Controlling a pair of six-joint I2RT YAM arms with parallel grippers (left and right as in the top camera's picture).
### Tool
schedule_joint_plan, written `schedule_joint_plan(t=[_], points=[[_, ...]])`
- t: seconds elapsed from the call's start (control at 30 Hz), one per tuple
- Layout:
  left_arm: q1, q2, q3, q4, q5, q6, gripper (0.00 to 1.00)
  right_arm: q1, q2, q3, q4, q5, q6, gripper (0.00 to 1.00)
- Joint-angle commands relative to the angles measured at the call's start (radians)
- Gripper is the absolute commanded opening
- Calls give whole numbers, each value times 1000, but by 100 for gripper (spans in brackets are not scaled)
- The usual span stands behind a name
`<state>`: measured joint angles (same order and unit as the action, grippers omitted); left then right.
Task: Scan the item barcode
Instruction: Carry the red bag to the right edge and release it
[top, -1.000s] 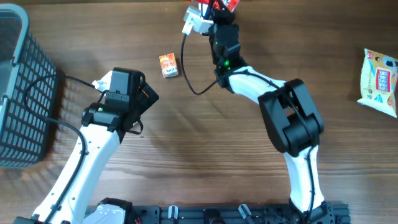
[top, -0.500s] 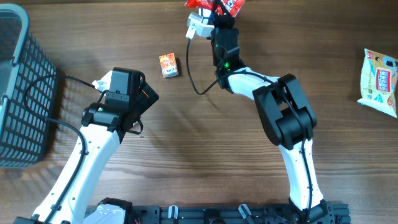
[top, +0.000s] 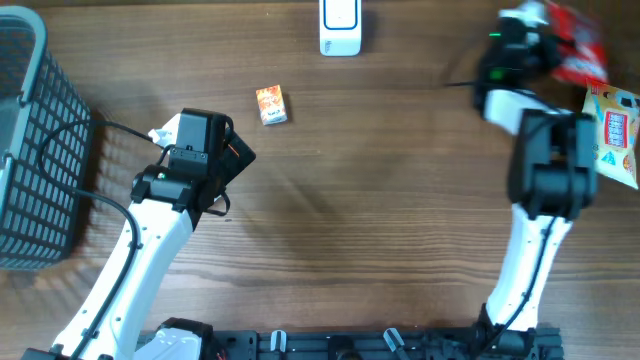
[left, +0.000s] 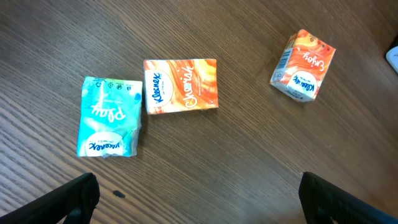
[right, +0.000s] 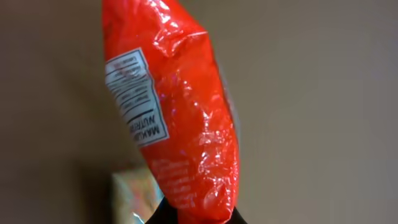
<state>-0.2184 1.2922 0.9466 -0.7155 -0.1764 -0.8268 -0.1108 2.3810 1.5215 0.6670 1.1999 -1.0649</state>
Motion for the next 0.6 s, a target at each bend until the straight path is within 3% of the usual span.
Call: schedule_joint_plan(t=[0.0, 0.3, 0.33, 0.37, 0.43, 0.5, 0.57], points=[[5, 4, -4, 0, -23, 12, 100, -59, 2, 16, -54, 171, 119, 4], [5, 4, -4, 0, -23, 12, 100, -126, 2, 5, -113, 196, 126, 9], [5, 4, -4, 0, -23, 12, 100, -126, 2, 0, -113, 195, 132, 16], [5, 4, -4, 0, -23, 12, 100, -126, 2, -10, -113, 195, 163, 51], [5, 4, -4, 0, -23, 12, 100, -126, 2, -20, -130, 195, 179, 79], [5, 4, -4, 0, -23, 12, 100, -126, 2, -29, -153, 187, 193, 97], [5, 4, -4, 0, -23, 12, 100, -126, 2, -32, -182, 175, 217, 100]])
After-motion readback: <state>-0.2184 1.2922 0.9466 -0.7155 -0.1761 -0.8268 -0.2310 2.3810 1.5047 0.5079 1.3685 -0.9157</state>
